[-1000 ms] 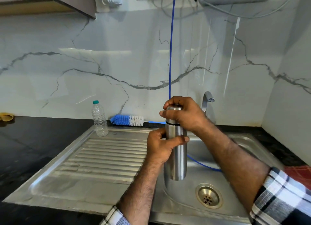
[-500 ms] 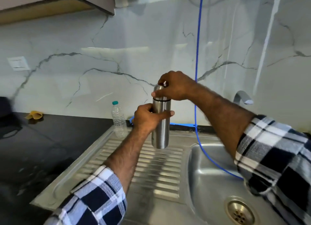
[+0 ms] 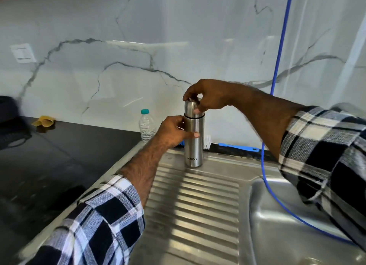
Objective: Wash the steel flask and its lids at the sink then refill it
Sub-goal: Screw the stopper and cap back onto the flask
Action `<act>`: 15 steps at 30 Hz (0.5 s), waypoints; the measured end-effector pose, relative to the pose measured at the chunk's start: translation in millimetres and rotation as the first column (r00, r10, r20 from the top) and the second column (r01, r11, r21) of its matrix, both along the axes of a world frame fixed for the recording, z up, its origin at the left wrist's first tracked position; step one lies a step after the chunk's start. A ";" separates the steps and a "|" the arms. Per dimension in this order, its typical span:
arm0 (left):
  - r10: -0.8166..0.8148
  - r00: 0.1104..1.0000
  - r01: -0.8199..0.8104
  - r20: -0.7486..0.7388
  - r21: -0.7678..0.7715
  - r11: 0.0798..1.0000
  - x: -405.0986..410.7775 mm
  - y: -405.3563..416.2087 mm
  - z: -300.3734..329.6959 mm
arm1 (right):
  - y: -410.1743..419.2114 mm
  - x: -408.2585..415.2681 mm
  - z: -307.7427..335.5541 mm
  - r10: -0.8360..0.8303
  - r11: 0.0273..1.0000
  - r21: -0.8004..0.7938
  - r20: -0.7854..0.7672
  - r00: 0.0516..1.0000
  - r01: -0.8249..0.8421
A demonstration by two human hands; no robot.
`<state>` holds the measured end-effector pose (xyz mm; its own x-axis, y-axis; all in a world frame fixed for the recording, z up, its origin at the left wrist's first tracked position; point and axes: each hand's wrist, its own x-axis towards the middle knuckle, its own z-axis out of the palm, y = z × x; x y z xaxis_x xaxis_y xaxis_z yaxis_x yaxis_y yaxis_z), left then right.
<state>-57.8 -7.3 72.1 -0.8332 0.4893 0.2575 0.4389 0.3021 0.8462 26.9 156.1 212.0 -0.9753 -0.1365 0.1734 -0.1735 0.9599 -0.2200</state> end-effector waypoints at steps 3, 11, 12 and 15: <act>0.004 1.000 -0.004 0.011 0.010 1.000 -2.3 -0.5 -6.5 | -1.4 -5.1 -5.5 -0.008 1.000 0.006 0.002 1.000 0.008; -0.018 1.000 0.018 0.004 0.027 0.999 -0.5 -10.2 7.6 | -7.6 1.7 2.1 -0.002 0.999 -0.034 -0.056 0.998 0.000; -0.024 1.000 0.024 0.001 0.038 0.999 1.7 -13.3 11.8 | -10.4 5.3 6.3 0.001 0.999 -0.045 -0.062 0.998 -0.004; -0.059 0.998 0.059 -0.013 0.026 0.998 16.9 -27.0 19.4 | -20.8 21.7 16.1 0.011 0.999 -0.033 -0.024 1.000 -0.011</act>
<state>-40.9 -34.3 91.5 -0.7999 0.5303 0.2810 0.4656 0.2528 0.8481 48.6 135.3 228.1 -0.9693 -0.1411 0.2015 -0.1897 0.9502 -0.2472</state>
